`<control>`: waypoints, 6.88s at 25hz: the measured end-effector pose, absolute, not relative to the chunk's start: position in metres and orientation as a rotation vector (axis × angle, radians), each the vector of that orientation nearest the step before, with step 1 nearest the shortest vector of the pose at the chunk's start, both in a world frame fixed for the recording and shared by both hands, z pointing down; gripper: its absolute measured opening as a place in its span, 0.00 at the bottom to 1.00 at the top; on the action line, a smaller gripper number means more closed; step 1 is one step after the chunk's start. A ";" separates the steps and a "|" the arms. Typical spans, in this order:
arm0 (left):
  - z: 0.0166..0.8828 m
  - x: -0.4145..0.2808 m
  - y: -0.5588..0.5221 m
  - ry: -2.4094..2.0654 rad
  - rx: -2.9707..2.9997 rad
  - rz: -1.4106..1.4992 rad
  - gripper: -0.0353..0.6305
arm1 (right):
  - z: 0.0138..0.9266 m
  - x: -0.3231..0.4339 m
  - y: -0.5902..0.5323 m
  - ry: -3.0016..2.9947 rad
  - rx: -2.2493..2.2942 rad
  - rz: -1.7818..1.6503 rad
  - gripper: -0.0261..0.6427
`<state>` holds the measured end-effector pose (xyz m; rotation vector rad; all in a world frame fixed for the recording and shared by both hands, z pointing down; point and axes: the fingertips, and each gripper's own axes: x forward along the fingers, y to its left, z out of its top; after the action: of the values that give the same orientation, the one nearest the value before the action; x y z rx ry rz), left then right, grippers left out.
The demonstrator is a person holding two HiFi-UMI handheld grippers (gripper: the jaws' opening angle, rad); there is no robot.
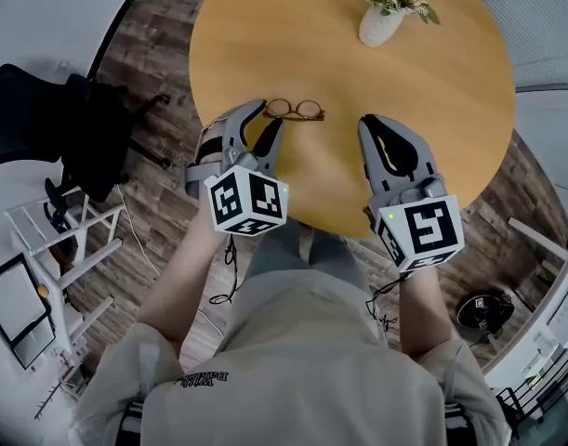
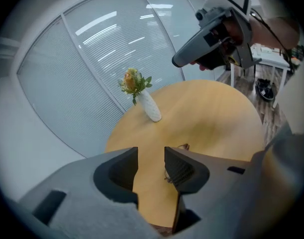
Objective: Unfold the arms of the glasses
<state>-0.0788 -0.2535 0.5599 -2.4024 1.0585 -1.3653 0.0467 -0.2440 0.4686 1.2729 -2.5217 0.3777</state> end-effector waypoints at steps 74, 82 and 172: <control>0.273 -0.084 -0.242 1.530 -2.840 0.035 0.12 | 0.182 0.071 -0.204 -2.932 1.469 -0.081 0.10; 0.266 -0.116 -0.211 1.617 -2.875 0.180 0.12 | 0.169 0.054 -0.167 -3.000 1.349 -0.103 0.10; 0.289 -0.108 -0.176 1.643 -2.846 0.029 0.12 | 0.325 0.018 -0.152 -2.665 1.035 0.140 0.10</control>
<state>-0.1085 -0.1765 0.2893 -2.8458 1.6428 0.0286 0.0177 -0.1519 0.3251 1.0354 -2.6650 0.1403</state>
